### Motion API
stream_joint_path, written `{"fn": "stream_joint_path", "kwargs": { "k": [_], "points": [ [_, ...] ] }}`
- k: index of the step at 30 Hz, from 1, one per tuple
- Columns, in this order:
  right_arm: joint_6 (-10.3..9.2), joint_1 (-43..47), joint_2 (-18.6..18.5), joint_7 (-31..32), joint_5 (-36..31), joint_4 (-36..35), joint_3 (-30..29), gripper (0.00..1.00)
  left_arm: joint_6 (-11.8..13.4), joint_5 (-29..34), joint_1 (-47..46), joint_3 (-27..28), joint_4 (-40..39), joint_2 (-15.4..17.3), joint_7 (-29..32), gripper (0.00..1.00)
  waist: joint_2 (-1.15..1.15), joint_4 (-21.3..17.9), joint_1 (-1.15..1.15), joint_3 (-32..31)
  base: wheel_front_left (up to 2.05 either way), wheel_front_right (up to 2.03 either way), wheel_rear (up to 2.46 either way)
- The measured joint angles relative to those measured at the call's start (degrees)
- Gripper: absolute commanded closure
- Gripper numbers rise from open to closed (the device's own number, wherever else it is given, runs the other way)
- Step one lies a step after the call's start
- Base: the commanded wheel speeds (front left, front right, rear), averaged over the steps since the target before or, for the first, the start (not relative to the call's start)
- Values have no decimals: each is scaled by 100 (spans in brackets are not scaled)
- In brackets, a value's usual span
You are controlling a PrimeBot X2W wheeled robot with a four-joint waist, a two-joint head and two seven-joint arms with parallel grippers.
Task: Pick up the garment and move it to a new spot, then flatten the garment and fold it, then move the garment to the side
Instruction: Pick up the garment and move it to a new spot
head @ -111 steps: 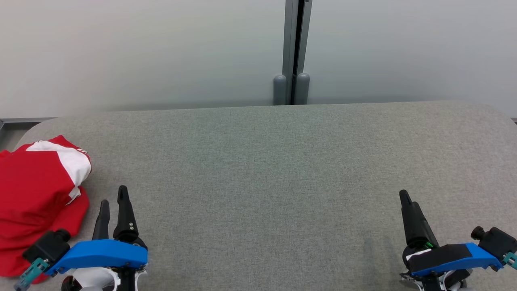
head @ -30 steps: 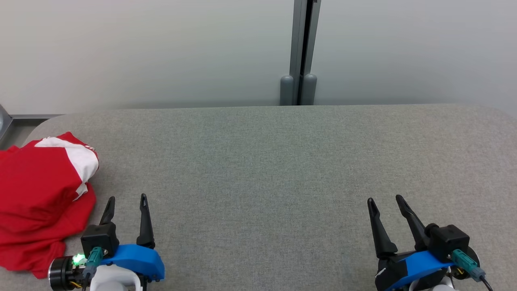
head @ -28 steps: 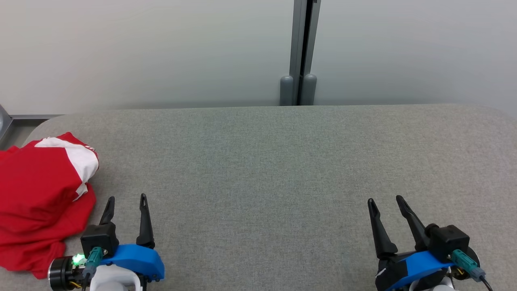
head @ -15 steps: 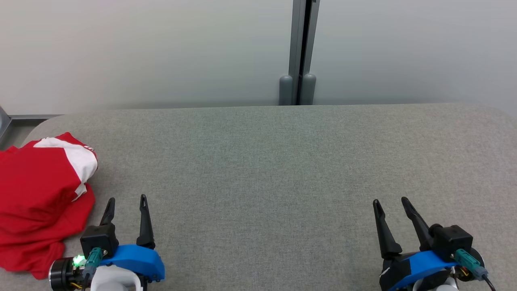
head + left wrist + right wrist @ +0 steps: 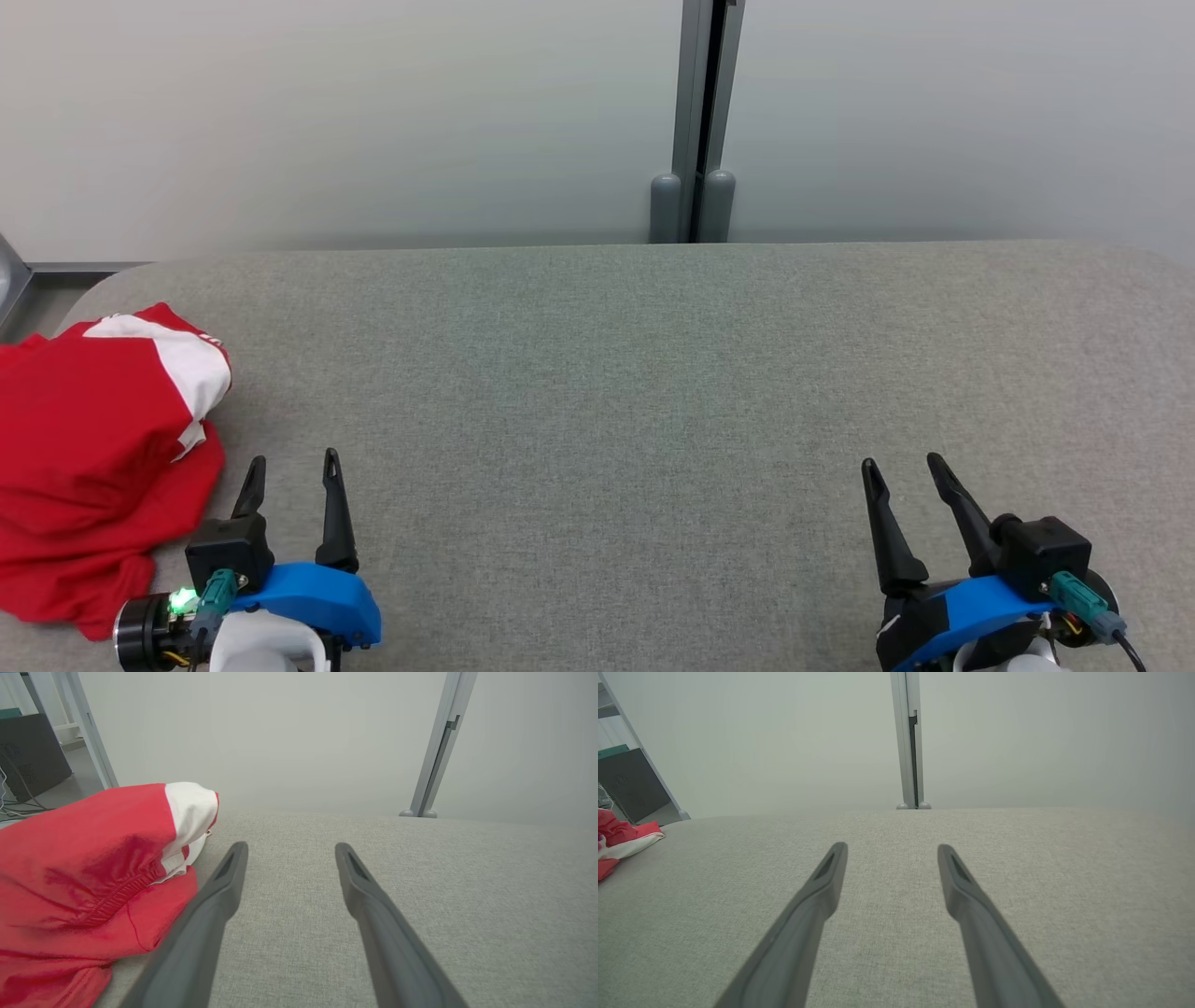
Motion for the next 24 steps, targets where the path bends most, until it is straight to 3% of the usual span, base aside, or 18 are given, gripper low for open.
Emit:
{"fn": "stream_joint_path", "kwargs": {
  "k": [9, 24],
  "points": [
    [0, 1, -2, -1, 16, -22, -11, 0, 5, 21, -69, 80, -48, 27, 0, 0, 0, 282, 0, 19, 0, 0, 0],
    [5, 3, -3, -1, 11, -42, -5, 0, 155, 44, 63, 292, -353, 65, 0, 0, 0, 1427, 0, 0, 0, 0, 0]
  ]
}}
